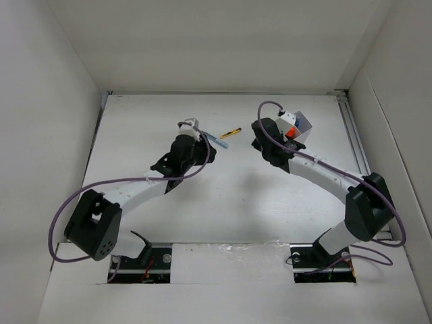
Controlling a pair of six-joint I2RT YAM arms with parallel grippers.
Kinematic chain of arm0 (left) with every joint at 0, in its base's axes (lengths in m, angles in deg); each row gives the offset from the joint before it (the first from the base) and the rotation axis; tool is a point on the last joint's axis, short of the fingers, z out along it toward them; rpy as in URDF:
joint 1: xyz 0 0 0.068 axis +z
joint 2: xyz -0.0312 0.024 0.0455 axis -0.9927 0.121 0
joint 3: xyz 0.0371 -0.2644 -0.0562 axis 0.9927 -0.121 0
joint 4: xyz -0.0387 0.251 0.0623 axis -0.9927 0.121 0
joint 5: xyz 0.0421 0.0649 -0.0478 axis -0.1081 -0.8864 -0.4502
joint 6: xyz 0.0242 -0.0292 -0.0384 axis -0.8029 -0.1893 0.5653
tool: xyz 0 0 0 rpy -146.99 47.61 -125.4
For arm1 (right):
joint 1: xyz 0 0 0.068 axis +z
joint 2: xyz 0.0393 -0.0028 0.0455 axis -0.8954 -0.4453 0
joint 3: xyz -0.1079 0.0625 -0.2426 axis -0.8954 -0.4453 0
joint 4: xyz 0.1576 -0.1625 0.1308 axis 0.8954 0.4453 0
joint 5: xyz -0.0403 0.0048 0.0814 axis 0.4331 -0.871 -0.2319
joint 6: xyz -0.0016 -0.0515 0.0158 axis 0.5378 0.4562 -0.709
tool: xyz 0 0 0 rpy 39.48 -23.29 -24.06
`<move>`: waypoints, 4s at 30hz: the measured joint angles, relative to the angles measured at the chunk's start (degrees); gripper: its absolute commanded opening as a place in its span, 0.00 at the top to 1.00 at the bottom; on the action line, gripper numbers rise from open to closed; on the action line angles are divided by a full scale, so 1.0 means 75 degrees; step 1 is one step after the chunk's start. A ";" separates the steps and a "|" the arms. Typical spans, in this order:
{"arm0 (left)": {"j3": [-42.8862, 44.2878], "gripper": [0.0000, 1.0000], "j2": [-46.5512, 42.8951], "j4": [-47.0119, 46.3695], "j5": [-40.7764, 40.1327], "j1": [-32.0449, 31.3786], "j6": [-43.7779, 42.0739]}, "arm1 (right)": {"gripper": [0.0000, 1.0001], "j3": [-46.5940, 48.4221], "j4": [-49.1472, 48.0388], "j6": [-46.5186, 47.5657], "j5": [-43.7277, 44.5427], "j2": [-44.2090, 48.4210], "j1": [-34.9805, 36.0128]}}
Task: Sort the stationery into containers
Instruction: Pick up the stationery from the center of the board, then place the stationery in the storage box.
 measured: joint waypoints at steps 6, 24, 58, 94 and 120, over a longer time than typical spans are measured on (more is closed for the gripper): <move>0.1387 0.64 0.1518 0.0408 -0.0880 -0.0702 -0.0090 | 0.99 -0.1070 -0.0009 -0.0248 -0.0871 0.0181 -0.0012; 0.4555 0.57 0.4864 0.1804 -0.2544 -0.0734 -0.0061 | 0.54 -0.2722 -0.0784 -0.0166 -0.4398 0.2046 -0.1667; 0.4919 0.74 0.5767 0.2183 -0.3506 -0.0705 0.0306 | 0.39 -0.2920 -0.1495 0.0047 -0.6787 0.2261 -0.1915; 0.0035 1.00 0.0874 -0.0326 0.1306 -0.0886 -0.0536 | 0.32 -0.0425 -0.1955 -0.0187 -0.7312 -0.1131 -0.0962; -0.0679 0.00 -0.0641 -0.0956 0.1113 -0.0901 -0.0653 | 1.00 -0.0323 -0.1789 -0.0353 -0.6551 -0.0676 -0.1405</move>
